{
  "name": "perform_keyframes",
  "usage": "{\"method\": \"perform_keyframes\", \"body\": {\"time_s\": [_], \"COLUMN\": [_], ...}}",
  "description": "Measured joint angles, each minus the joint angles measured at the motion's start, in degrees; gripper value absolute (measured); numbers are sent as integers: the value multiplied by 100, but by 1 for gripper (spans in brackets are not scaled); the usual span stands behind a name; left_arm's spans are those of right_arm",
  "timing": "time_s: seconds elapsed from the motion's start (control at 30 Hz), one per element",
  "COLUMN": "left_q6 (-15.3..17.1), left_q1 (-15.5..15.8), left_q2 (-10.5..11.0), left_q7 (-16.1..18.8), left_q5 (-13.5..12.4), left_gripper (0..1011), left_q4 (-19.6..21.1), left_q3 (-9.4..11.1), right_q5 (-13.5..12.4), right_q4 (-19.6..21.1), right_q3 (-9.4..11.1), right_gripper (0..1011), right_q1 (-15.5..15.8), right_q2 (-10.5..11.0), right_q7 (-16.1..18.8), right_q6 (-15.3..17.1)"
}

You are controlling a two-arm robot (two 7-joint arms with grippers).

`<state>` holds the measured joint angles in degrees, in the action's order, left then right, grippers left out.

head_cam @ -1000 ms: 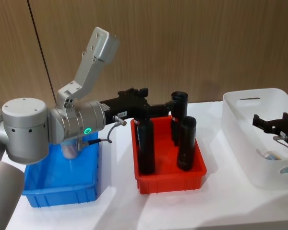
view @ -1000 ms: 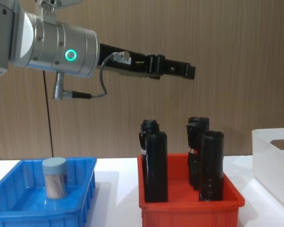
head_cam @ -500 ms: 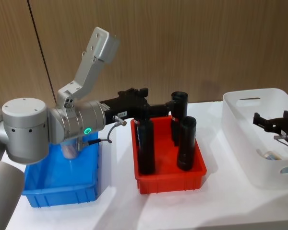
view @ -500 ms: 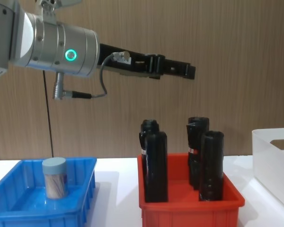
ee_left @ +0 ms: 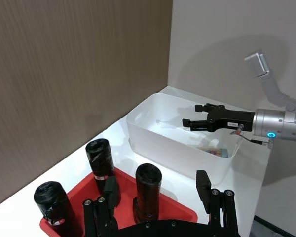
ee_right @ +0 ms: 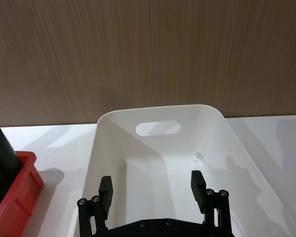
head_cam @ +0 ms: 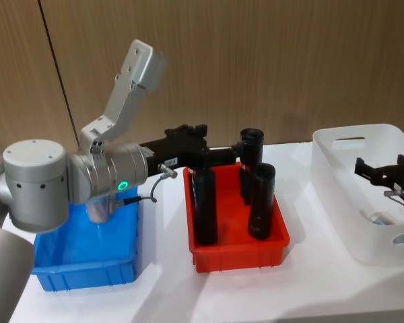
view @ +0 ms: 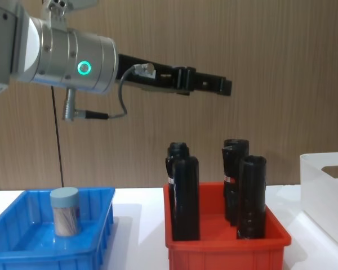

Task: Pick the cotton swabs from the blue box and place them into the white box.

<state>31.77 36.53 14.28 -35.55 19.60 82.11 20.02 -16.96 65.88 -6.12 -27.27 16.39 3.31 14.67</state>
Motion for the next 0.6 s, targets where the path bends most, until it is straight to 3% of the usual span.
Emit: {"method": "perform_keyframes", "body": {"time_s": [0.17, 0.6], "left_q6": [-163, -1040], "left_q1": [-118, -769], "left_q2": [39, 256], "left_q7": [190, 1178], "left_q5": [-42, -276], "left_gripper": [1004, 1004], "left_q4": [57, 373], "left_q3": [32, 200], "right_q5": [2, 12], "right_q4": [205, 1093], "right_q3": [-43, -215], "right_gripper": [1001, 1001], "right_q1": [162, 866], "right_q2": [18, 96], "right_q7": [1, 14], "right_q6": [-75, -389]}}
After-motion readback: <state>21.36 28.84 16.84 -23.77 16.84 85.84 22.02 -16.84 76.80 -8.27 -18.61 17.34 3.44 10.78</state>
